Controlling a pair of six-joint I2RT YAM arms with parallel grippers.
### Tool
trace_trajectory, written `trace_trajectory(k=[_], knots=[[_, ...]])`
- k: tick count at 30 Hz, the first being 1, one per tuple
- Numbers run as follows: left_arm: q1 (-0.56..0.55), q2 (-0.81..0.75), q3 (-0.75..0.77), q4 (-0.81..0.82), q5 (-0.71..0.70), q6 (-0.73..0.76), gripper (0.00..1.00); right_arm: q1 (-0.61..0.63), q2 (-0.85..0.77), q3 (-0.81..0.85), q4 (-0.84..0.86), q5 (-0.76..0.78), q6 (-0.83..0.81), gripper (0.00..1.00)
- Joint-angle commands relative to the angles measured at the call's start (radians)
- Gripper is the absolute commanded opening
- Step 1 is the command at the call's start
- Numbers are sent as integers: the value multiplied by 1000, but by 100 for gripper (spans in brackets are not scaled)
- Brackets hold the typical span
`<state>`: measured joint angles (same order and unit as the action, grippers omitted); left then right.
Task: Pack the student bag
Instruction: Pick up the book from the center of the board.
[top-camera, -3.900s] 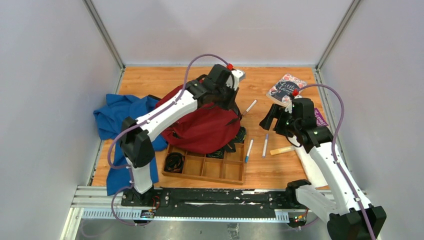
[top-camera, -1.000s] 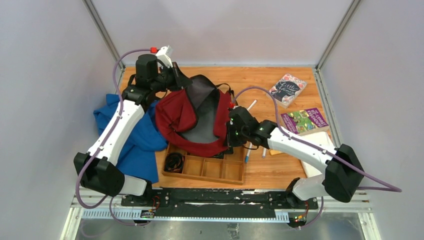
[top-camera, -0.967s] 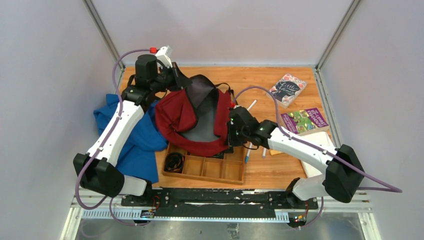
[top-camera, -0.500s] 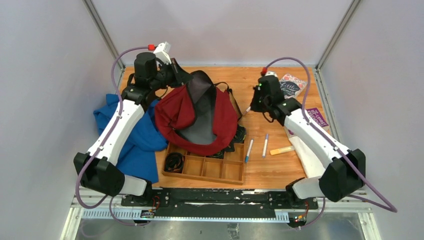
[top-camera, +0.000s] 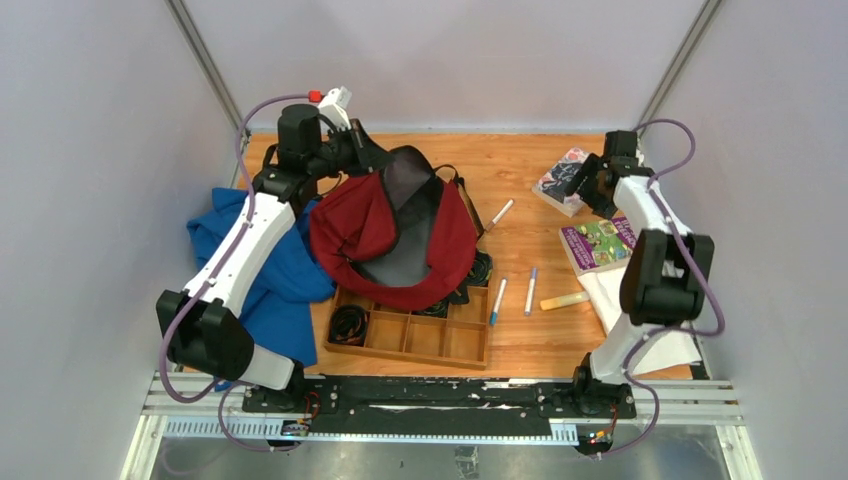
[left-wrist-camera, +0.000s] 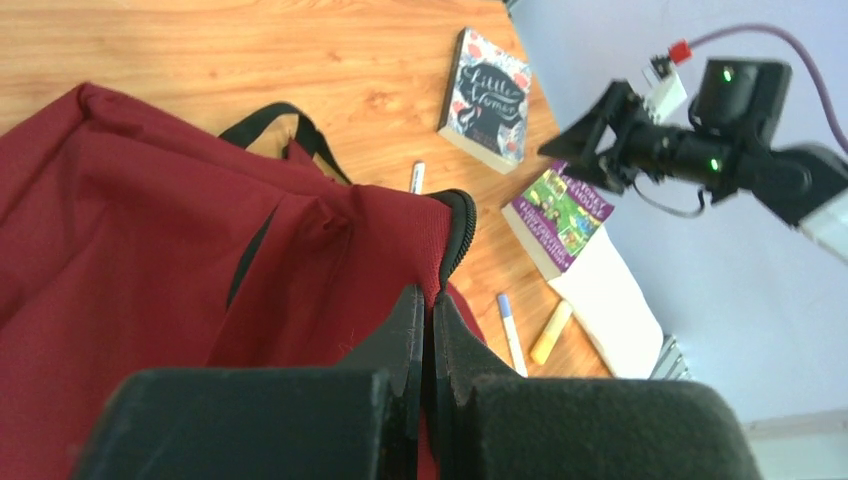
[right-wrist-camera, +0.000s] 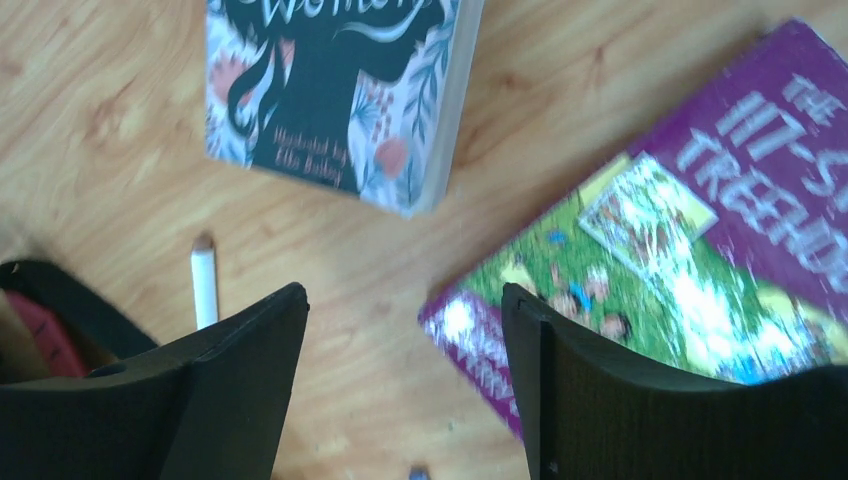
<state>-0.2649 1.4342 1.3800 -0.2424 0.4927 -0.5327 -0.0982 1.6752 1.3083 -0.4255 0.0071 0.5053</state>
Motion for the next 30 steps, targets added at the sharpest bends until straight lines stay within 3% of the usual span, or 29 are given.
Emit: trace_trajectory(k=[1, 7, 14, 19, 23, 24, 30], knots=[[5, -14, -54, -47, 21, 80, 0, -40, 186, 171, -50, -54, 29, 76], [1, -2, -238, 106, 95, 18, 0, -65, 399, 375, -98, -56, 51, 82], [-32, 129, -233, -2, 33, 82, 0, -90, 515, 432, -100, -61, 76, 82], [-51, 170, -229, -4, -14, 93, 0, -105, 576, 452, -93, -124, 64, 55], [-51, 217, -230, -25, -23, 103, 0, -116, 574, 401, -52, -144, 69, 4], [-52, 223, -232, -26, -19, 103, 0, -119, 573, 389, -46, -152, 74, 0], [-60, 210, -218, -36, -18, 104, 0, -126, 530, 353, -21, -154, 58, 0]])
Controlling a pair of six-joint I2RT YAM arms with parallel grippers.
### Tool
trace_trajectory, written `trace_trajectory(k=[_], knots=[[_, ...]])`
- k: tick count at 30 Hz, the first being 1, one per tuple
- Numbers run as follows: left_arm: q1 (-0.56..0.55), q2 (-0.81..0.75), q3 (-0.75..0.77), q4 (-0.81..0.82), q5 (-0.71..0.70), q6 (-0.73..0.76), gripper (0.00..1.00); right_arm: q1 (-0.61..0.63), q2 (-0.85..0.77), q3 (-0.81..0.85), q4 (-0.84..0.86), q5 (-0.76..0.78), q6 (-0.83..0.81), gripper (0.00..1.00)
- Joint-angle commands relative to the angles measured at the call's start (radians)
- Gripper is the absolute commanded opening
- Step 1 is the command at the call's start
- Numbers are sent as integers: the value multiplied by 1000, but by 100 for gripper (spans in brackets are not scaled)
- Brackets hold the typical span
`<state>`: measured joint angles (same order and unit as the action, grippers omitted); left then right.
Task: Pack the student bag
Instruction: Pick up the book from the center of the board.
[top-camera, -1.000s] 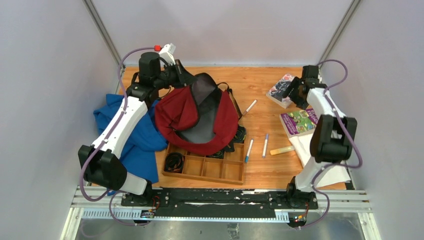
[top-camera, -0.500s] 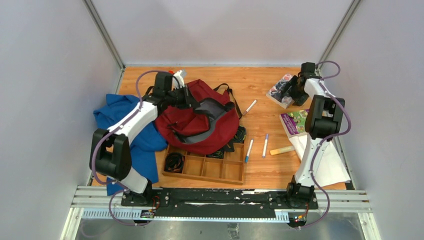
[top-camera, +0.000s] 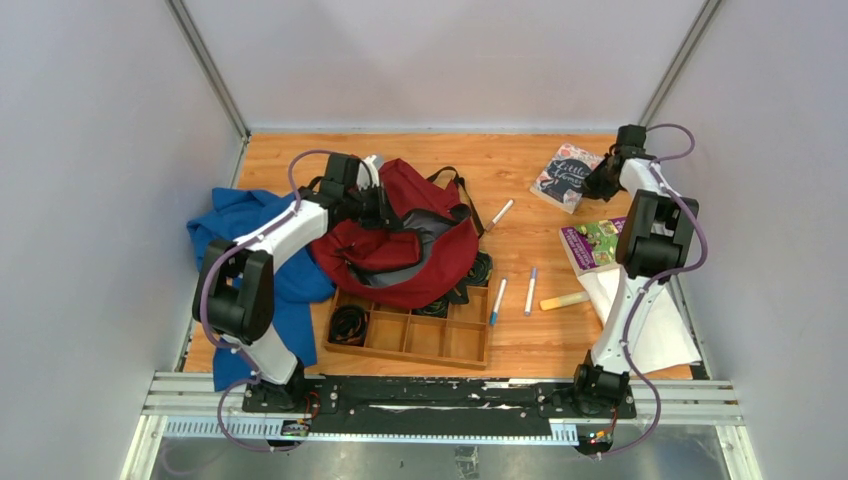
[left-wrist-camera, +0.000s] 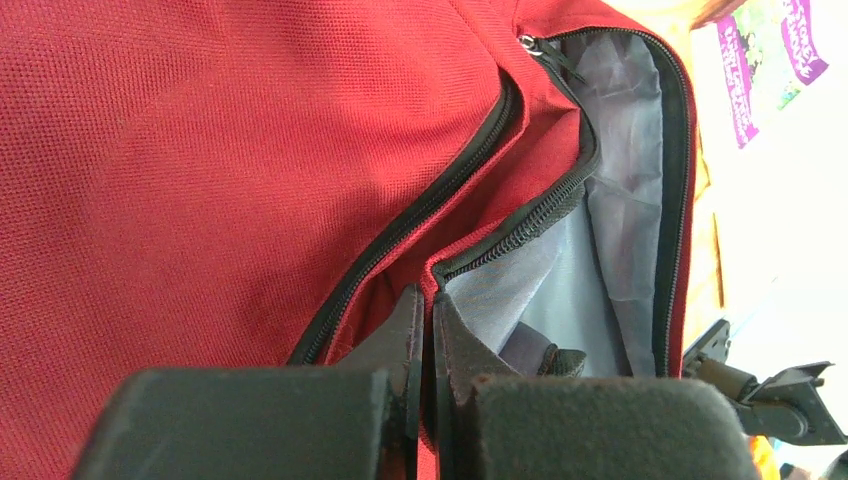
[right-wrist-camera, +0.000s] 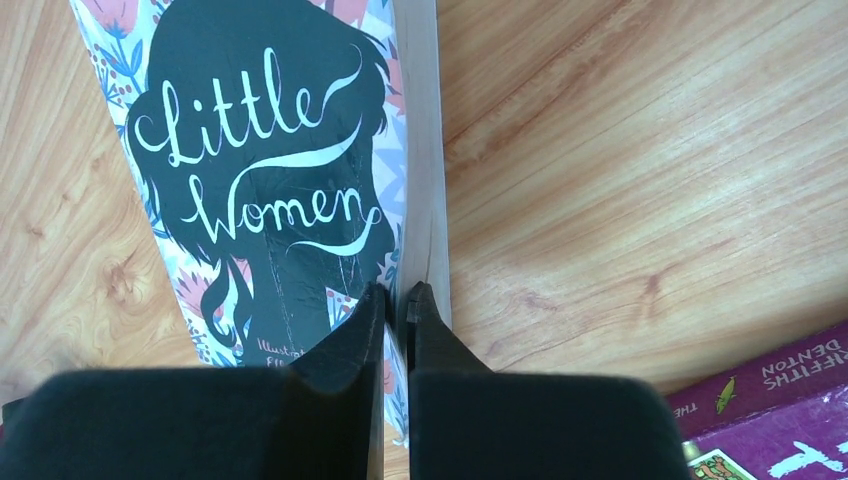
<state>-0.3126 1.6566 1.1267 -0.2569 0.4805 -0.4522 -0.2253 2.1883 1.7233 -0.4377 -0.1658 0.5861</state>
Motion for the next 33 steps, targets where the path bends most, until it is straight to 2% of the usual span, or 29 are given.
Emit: trace_trajectory(k=[1, 3, 4, 6, 8, 10, 12, 15, 19, 22, 28, 30, 33], knots=[[-14, -17, 47, -35, -6, 30, 1, 0, 1, -70, -2, 21, -29, 0], [-14, -28, 73, -65, -13, 47, 16, 0, -35, -86, 11, 25, -36, 0], [-14, -36, 84, -79, -25, 52, 28, -1, -52, -93, 22, 18, -43, 0], [-19, -54, 96, -82, -49, 53, 60, -2, -85, -99, 32, 3, -52, 0], [-24, -71, 131, -121, -102, 73, 82, -2, -111, -101, 41, -13, -64, 0], [-26, -90, 174, -162, -163, 89, 88, -1, -132, -97, 43, -32, -74, 0], [-37, -111, 217, -174, -257, 87, 99, -3, -152, -96, 51, -53, -77, 0], [-80, -105, 301, -140, -370, 90, 100, -9, -172, -90, 61, -108, -67, 0], [-154, 28, 537, -151, -340, 67, 100, -21, -196, -106, 91, -184, -38, 0], [-211, 191, 753, -132, -234, 32, 100, -34, -206, -133, 133, -242, -10, 0], [-284, 646, 1227, -182, -75, -86, 100, -47, -205, -132, 157, -285, 16, 0], [-295, 745, 1291, -112, -37, -168, 100, -53, -209, -138, 180, -314, 35, 0], [-306, 821, 1252, 74, -27, -275, 100, -56, -213, -131, 200, -340, 49, 0]])
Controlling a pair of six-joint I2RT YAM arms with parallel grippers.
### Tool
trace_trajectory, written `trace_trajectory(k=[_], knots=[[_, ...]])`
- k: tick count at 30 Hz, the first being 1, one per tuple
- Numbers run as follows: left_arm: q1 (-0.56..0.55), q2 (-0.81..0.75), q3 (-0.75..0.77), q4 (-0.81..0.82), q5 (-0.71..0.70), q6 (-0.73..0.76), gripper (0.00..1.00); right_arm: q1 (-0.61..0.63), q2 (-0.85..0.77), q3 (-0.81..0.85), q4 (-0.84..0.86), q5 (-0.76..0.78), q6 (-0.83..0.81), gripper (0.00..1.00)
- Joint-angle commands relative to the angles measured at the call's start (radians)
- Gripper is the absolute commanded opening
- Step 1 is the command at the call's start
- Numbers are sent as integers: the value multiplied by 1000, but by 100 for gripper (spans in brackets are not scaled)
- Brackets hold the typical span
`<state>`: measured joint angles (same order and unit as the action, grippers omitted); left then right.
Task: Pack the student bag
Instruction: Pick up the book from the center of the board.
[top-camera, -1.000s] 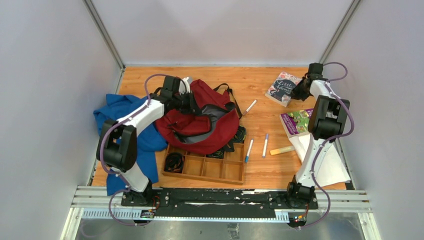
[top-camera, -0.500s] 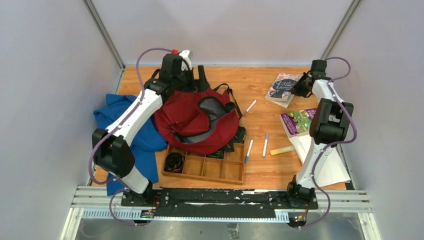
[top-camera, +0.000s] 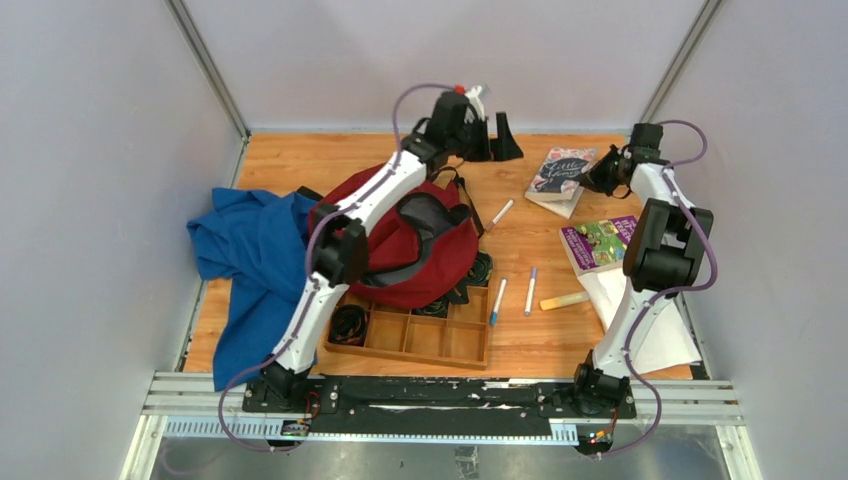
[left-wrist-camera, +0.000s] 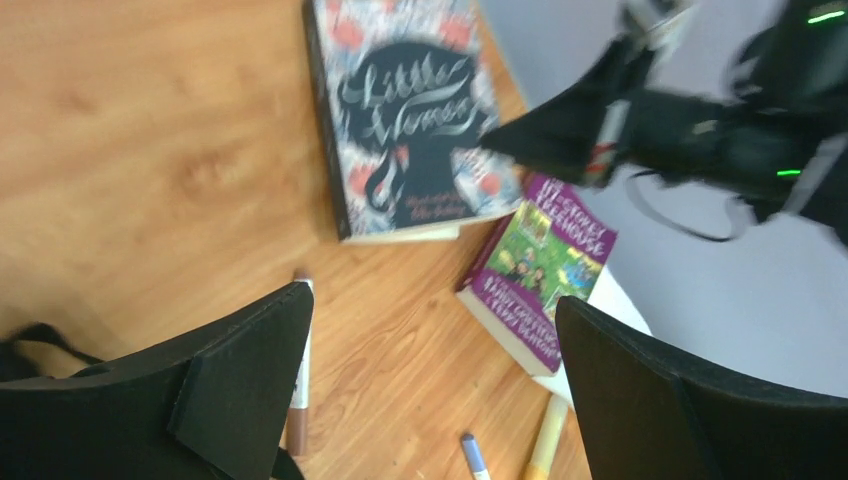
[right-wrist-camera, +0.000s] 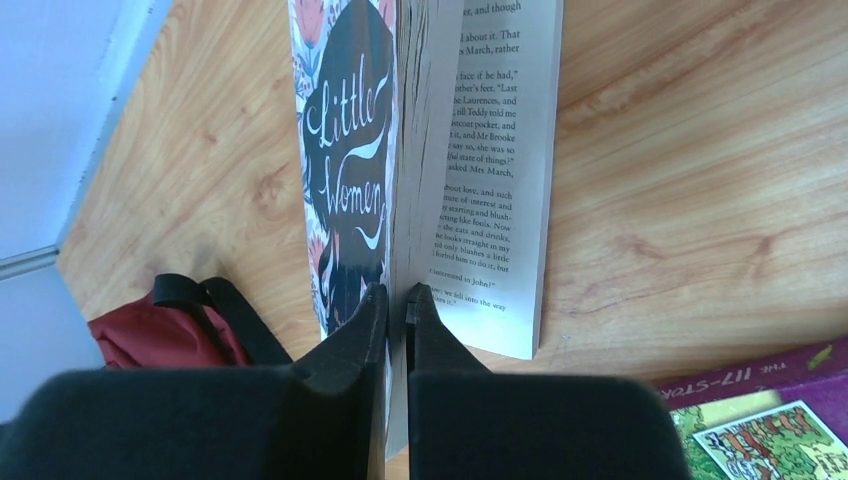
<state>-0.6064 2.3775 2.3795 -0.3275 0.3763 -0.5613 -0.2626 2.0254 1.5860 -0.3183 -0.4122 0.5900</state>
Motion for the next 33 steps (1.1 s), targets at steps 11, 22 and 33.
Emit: trace_trajectory(k=[11, 22, 33], knots=[[-49, 337, 54, 407, 20, -360, 100, -29, 24, -33, 96, -151, 20, 0], [-44, 372, 52, 478, 32, -443, 100, -104, -26, -140, 383, -383, 212, 0], [-22, 378, 27, 490, 83, -503, 100, -104, -57, -226, 633, -507, 362, 0]])
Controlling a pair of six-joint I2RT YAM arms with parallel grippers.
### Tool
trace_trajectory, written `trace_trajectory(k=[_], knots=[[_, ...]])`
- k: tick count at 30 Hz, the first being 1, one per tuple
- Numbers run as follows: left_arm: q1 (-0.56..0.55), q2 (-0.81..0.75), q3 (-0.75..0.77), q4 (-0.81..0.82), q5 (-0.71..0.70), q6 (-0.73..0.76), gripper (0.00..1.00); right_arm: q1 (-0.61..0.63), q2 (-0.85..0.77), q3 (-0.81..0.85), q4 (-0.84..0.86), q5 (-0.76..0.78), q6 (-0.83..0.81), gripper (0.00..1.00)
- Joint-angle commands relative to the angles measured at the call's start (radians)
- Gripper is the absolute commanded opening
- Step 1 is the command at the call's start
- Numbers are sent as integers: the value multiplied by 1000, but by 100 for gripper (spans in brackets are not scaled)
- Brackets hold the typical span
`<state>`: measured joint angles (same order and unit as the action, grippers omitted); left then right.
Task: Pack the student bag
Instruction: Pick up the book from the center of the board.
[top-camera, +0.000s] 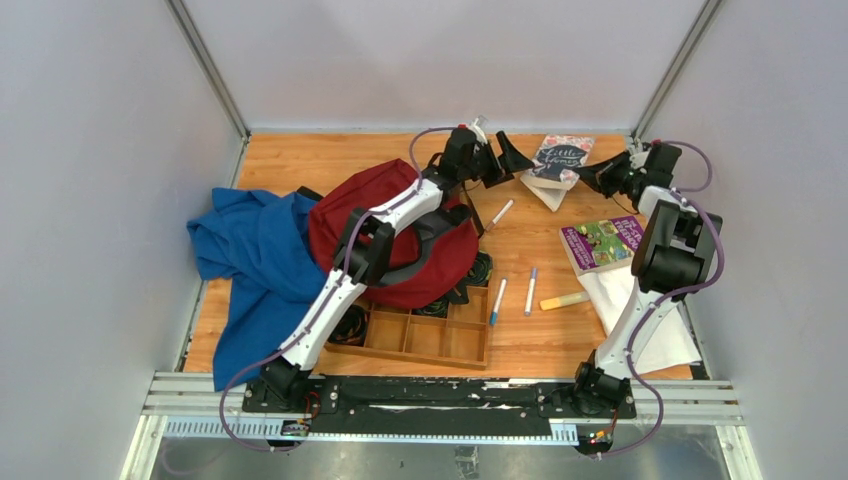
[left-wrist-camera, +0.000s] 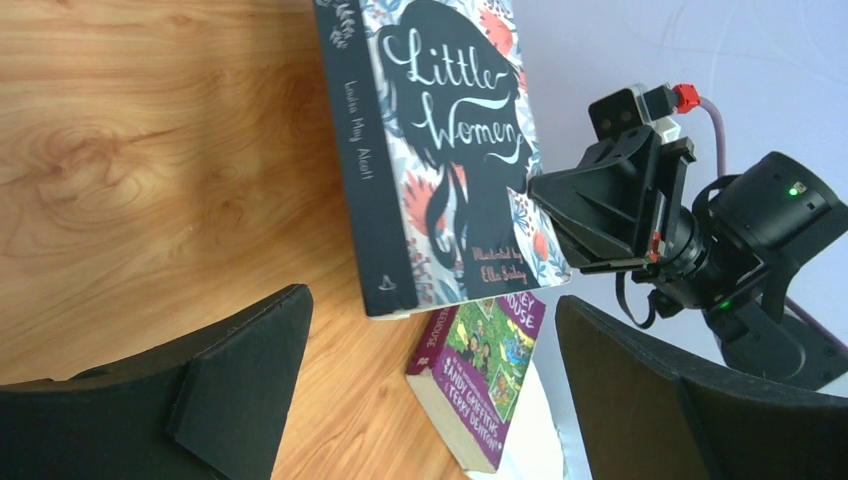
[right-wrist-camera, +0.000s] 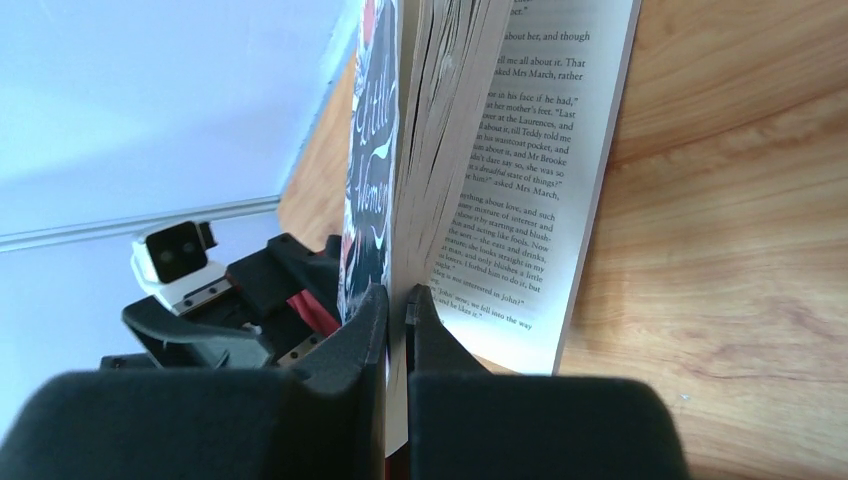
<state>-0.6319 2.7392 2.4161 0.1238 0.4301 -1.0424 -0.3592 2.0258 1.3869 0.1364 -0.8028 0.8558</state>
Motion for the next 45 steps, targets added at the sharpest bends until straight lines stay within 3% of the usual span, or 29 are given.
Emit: trace_trajectory(k=[1, 10, 14, 18, 22, 24, 26, 27, 30, 31, 32, 38, 45], knots=[[4, 16, -20, 39, 28, -23, 100, -7, -58, -29, 182, -119, 99, 0], [-8, 52, 24, 73, 43, -78, 95, 14, -35, -30, 237, -194, 129, 0], [-16, 53, 9, 108, 14, -118, 84, 41, -14, -21, 265, -219, 152, 0], [-17, 78, 27, 160, 11, -190, 65, 58, -7, -31, 263, -226, 150, 0], [-2, 32, -72, 296, 28, -269, 19, 61, -23, -48, 219, -209, 116, 0], [7, 8, -94, 330, 40, -286, 1, 60, -30, -45, 194, -203, 102, 0], [10, -16, -98, 330, 61, -278, 0, 60, -39, -42, 174, -198, 94, 0], [9, -31, -101, 330, 72, -270, 0, 60, -49, -46, 166, -194, 94, 9], [-1, -112, -120, 330, 111, -237, 0, 60, -99, -69, 136, -168, 87, 71], [-4, -147, -140, 330, 124, -219, 0, 59, -120, -73, 108, -154, 72, 85], [-7, -191, -164, 330, 133, -199, 0, 57, -144, -74, 59, -140, 48, 91], [-9, -495, -386, 330, 151, -47, 0, 58, -367, -136, -22, -59, 9, 98], [-8, -849, -700, 334, 116, 49, 0, 57, -620, -216, -34, -149, 63, 100]])
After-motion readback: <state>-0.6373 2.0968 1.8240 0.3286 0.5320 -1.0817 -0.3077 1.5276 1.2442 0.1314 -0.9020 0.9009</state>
